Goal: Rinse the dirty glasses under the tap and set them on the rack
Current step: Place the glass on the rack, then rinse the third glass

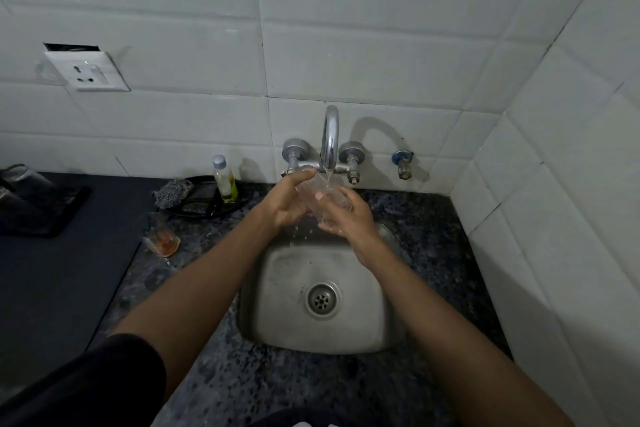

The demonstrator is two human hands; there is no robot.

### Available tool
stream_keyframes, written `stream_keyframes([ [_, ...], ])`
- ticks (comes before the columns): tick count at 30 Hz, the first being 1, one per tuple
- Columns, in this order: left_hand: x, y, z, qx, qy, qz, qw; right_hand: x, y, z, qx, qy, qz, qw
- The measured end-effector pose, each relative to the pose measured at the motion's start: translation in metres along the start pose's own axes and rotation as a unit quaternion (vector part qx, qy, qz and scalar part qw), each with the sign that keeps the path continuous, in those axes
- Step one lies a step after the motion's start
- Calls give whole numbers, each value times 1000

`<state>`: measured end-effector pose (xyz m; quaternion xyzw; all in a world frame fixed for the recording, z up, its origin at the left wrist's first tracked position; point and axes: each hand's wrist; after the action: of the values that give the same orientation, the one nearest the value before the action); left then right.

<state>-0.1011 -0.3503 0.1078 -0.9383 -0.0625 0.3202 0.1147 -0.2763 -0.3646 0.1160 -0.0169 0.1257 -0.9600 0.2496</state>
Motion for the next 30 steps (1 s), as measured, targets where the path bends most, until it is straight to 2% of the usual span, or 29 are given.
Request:
stream_keyframes([
  [2,-9,-4,4,-24,51,-4,998,4,2,-3,-57,73,14,996],
  [4,-16,-5,12,-74,190,-51,978,8,3,-8,-78,102,-10,992],
  [5,-16,-7,16,-117,299,-69,944,11,3,-10,-83,106,-22,991],
  [6,-11,-9,20,-167,418,-72,890,14,2,-11,-87,102,-30,991],
  [8,5,-10,27,-253,587,-27,769,22,2,-11,-93,87,-37,991],
  [10,12,-14,29,-292,675,52,676,29,2,-9,-100,84,-41,991],
  [12,18,-15,28,-313,722,117,606,34,0,-7,-110,78,-36,990],
  [14,25,-10,24,-344,761,146,530,36,-3,-4,-115,80,-27,990],
  [15,26,-9,21,-358,773,142,505,36,-4,-3,-114,79,-21,990],
  [18,23,-6,16,-415,769,117,472,32,-7,-2,-79,37,-24,996],
  [21,21,-4,12,-419,767,116,471,29,-9,-6,-23,-19,-35,999],
  [23,24,-2,12,-436,764,107,464,28,-9,-6,-45,10,-22,999],
  [25,27,-2,15,-449,761,94,458,28,-7,-2,-110,68,7,992],
  [27,28,-2,21,-445,760,84,465,27,-7,1,-124,72,21,989],
  [28,28,-1,22,-442,758,88,471,26,-7,-1,-92,47,14,995],
  [30,25,1,18,-431,759,102,477,26,-6,-6,53,-116,-18,992],
])
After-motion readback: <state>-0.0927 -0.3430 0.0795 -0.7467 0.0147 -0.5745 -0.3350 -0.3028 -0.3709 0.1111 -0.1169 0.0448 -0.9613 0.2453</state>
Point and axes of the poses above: each hand's wrist, its own y-axis towards the middle knuckle, its own x-axis out of the back of the hand, z = x × y, and after that the axes turned 2 degrees about -x, right-handed
